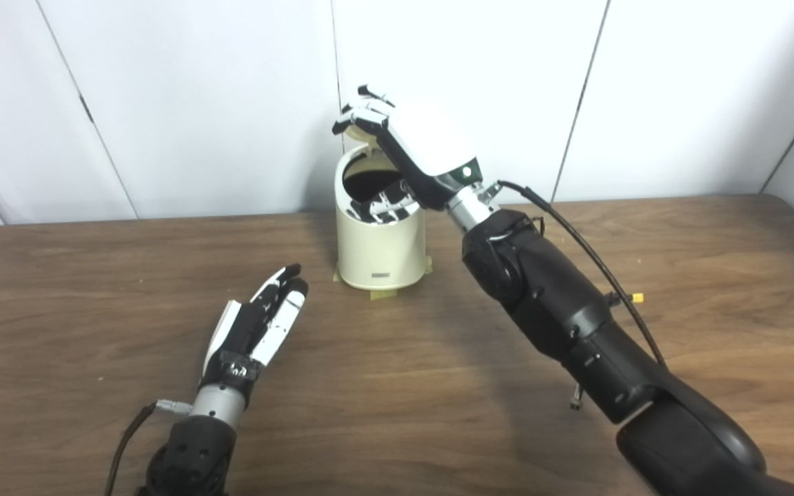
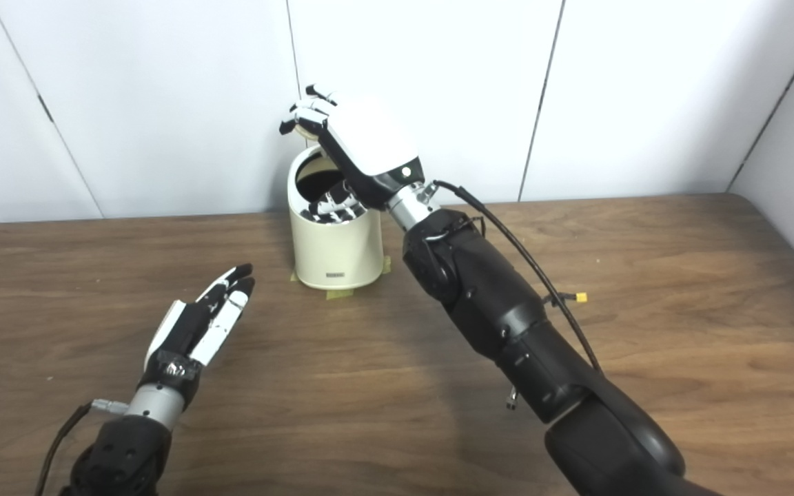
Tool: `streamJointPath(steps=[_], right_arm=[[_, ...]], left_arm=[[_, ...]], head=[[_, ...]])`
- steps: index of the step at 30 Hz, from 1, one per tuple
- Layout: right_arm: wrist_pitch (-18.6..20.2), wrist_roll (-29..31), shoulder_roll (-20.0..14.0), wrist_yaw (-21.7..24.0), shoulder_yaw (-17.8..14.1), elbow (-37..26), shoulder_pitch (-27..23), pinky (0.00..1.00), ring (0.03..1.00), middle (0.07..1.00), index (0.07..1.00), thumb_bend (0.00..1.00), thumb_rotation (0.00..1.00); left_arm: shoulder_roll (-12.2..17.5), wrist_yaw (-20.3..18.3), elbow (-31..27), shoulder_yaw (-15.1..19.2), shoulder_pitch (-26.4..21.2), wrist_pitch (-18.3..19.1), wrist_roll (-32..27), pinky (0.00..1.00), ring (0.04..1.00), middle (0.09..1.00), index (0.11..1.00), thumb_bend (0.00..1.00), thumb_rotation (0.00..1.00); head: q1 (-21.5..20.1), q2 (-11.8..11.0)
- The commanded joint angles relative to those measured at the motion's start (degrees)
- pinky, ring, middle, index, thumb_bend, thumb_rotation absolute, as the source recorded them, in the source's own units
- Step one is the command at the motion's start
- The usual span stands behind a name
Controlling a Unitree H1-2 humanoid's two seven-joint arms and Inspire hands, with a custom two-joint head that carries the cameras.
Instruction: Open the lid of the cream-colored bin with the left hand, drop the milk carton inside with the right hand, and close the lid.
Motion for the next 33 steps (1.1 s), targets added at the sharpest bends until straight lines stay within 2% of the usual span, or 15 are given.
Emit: streamJointPath(steps=[1,8,9,10,11,12,13,16,18,21,24,33], right_arm=[[0.57,0.18,-0.55,-1.72,-0.74,-1.67,-2.58,1.0,0.853,0.77,0.673,0.87,0.14],[0.24,0.63,-0.58,-1.62,-0.99,-1.69,-2.47,1.0,0.855,0.775,0.678,0.86,0.15],[-0.7,1.35,-0.66,-2.0,-1.23,-1.82,-2.31,1.0,0.854,0.775,0.678,0.86,0.15],[-2.09,2.24,-0.73,-2.82,-1.53,-1.8,-2.14,0.89,0.799,0.729,0.658,0.83,0.13],[-3.09,2.87,-0.78,-3.44,-1.73,-1.75,-2.04,0.78,0.738,0.671,0.578,0.68,0.14],[-4.82,3.31,-0.87,-5.48,-1.94,-1.45,-1.85,0.73,0.707,0.641,0.537,0.61,0.14],[-5.92,3.49,-0.94,-6.93,-2.04,-1.19,-1.75,0.62,0.616,0.55,0.505,0.56,0.06],[-8.97,2.27,-1.27,-13.36,-1.93,-0.09,-1.4,0.51,0.514,0.464,0.492,0.53,0.01],[-9.53,1.65,-1.38,-15.71,-1.89,0.06,-1.01,0.49,0.496,0.445,0.494,0.53,0.0],[-9.83,1.74,-1.6,-17.07,-1.99,-0.25,-0.32,0.51,0.508,0.441,0.495,0.53,0.0],[-9.94,1.99,-1.95,-17.41,-2.03,-0.75,0.29,0.54,0.514,0.436,0.495,0.53,0.0],[-10.27,3.17,-2.77,-16.74,-2.5,-2.06,2.23,0.54,0.509,0.436,0.498,0.53,0.0]], left_arm=[[0.21,0.36,-1.42,-0.09,-1.42,-2.28,0.24,0.91,0.934,0.926,0.932,0.47,0.85],[-0.09,0.51,-1.32,0.14,-1.4,-2.43,-0.12,0.93,0.937,0.921,0.93,0.47,0.85],[-0.06,0.55,-1.29,0.04,-1.42,-2.39,0.06,0.93,0.938,0.922,0.93,0.47,0.85],[-0.07,0.56,-1.28,0.0,-1.45,-2.31,0.12,0.93,0.938,0.922,0.93,0.47,0.85],[-0.08,0.56,-1.28,-0.04,-1.47,-2.25,0.16,0.92,0.937,0.922,0.931,0.47,0.85],[-0.05,0.56,-1.19,-0.07,-1.46,-2.4,0.18,0.92,0.937,0.923,0.931,0.47,0.85],[-0.03,0.56,-1.13,-0.08,-1.45,-2.54,0.17,0.91,0.931,0.922,0.93,0.47,0.85],[-0.02,0.51,-0.86,-0.05,-1.39,-2.71,0.02,0.91,0.932,0.929,0.93,0.48,0.85],[-0.02,0.49,-0.64,-0.06,-1.37,-2.99,-0.09,0.91,0.934,0.932,0.929,0.48,0.84],[0.01,0.19,-0.35,-0.03,-1.34,-3.52,-0.63,0.92,0.94,0.938,0.935,0.47,0.83],[0.15,0.09,-0.07,-0.1,-1.29,-3.97,-0.75,0.92,0.943,0.942,0.941,0.46,0.83],[0.25,0.04,0.29,-0.11,-1.36,-4.47,-0.82,0.92,0.949,0.947,0.94,0.46,0.82]], head=[[-0.06,0.03],[-0.12,0.04],[-0.14,0.14],[-0.14,0.14],[-0.14,0.14],[-0.14,0.14],[-0.14,0.14],[-0.24,0.04],[-0.25,0.07],[-0.22,0.04],[-0.23,0.04],[-0.25,0.04]])
